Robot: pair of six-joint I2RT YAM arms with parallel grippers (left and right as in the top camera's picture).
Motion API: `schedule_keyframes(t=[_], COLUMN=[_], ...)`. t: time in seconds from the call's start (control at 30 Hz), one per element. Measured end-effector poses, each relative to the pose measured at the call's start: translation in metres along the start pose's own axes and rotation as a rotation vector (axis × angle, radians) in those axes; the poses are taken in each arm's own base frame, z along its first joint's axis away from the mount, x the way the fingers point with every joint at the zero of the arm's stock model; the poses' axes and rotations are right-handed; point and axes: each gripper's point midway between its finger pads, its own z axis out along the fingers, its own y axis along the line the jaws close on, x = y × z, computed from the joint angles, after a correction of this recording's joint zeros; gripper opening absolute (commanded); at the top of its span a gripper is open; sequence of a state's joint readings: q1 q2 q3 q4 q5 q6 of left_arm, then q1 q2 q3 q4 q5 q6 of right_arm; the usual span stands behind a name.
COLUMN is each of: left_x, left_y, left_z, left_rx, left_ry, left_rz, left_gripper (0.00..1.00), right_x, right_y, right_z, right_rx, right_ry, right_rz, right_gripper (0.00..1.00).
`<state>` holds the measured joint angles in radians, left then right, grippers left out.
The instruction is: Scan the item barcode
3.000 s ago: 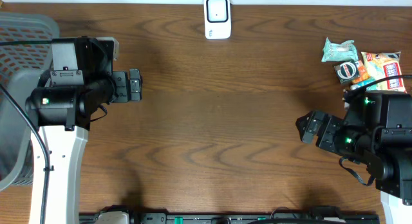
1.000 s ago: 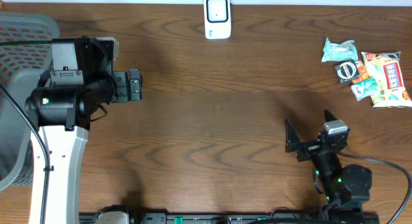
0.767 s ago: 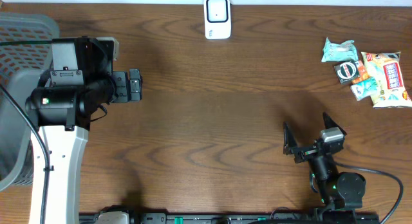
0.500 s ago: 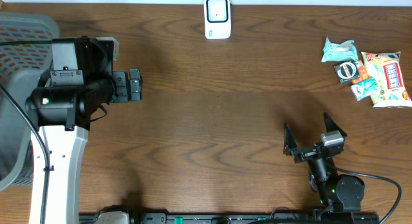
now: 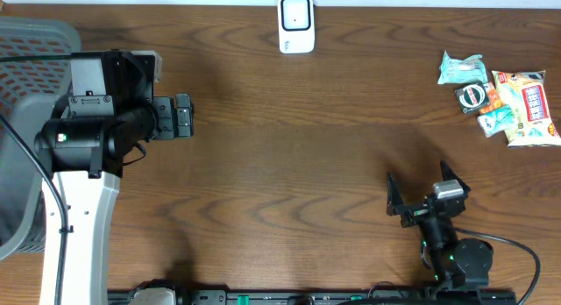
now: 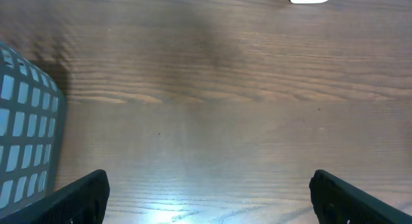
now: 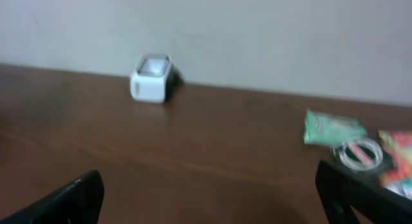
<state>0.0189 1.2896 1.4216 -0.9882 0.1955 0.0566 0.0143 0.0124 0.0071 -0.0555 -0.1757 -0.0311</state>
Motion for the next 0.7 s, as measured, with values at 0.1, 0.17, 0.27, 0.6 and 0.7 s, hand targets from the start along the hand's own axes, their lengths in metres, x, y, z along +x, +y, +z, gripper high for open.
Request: schedule_keyframes(t=[0.1,0.17,0.27,0.6,0.7], left_x=[0.000,0.000,0.000,0.000,0.000], left_y=[0.000,0.000,0.000,0.000,0.000], left_z=[0.000,0.000,0.000,0.000,0.000], left_rx=[0.000,0.000,0.000,0.000,0.000], left_ry=[0.000,0.000,0.000,0.000,0.000], left_rz=[0.000,0.000,0.000,0.000,0.000], left_gripper=[0.98,0.98,0.98,0.97,0.98], right_x=[0.002,0.003,0.003,0.004,0.004], right_y=[-0.008,-0.012,-0.017,-0.022,-0.022], right_z=[0.000,0.000,-0.001,-0.001,-0.002], right_rx=[0.046,0.071,0.099,0.128,0.130], right_ry=[0.008,0.010,0.013,0.016,0.016], right_rz=[0.024,0.032,0.040,0.047,0.048], right_gripper=[0.99,0.99,0.99,0.99,0.99])
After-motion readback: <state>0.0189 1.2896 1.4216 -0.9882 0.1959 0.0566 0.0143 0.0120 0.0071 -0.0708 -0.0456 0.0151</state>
